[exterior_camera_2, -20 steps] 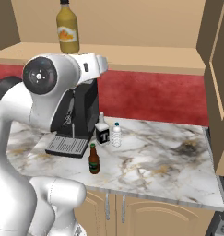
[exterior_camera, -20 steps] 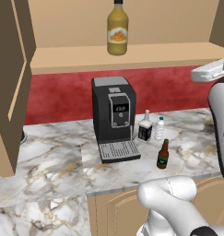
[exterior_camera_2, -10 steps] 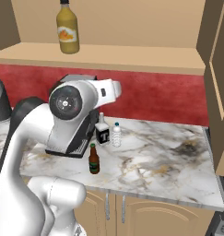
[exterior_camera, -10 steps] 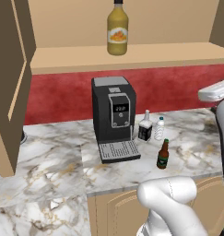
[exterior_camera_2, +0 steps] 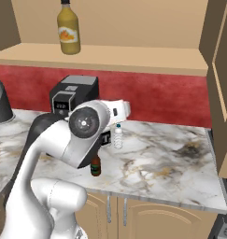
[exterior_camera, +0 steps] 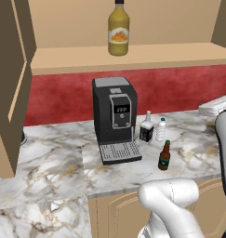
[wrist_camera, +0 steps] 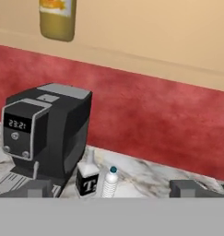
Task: Sort all alcoholic drinks to one cabinet, and non-alcoholic drinks to the other.
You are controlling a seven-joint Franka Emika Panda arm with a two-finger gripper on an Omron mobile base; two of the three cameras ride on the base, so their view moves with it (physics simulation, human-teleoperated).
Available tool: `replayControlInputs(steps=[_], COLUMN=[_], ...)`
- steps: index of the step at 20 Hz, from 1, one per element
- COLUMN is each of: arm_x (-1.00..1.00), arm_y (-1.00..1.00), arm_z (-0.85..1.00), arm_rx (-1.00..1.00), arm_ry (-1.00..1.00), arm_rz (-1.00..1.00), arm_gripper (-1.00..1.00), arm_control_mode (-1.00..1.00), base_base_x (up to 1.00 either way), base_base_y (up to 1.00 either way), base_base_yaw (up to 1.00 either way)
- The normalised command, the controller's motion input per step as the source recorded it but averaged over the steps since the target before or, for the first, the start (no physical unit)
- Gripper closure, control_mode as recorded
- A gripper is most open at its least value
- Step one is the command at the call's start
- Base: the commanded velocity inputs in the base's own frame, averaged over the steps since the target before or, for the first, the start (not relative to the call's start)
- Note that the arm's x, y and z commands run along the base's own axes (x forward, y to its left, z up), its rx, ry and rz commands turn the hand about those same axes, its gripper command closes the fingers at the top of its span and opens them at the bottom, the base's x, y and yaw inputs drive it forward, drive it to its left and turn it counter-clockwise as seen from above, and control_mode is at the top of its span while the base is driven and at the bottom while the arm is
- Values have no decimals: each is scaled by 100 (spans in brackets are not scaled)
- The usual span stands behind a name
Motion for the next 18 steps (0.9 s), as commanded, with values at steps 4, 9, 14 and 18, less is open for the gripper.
replayControlInputs(steps=[4, 9, 14, 18], arm_x=[14, 5, 7, 18], arm_y=[-25, -15, -5, -1], arm_z=[-28, -49, -56, -40], arm_rx=[7, 6, 8, 9], arm_ry=[7, 9, 5, 0], arm_rz=[3, 4, 10, 12], arm_gripper=[-100, -100, -100, -100], arm_control_mode=[-100, -100, -100, -100], base_base_x=[0, 0, 0, 0], base_base_y=[0, 0, 0, 0], base_base_yaw=[0, 0, 0, 0])
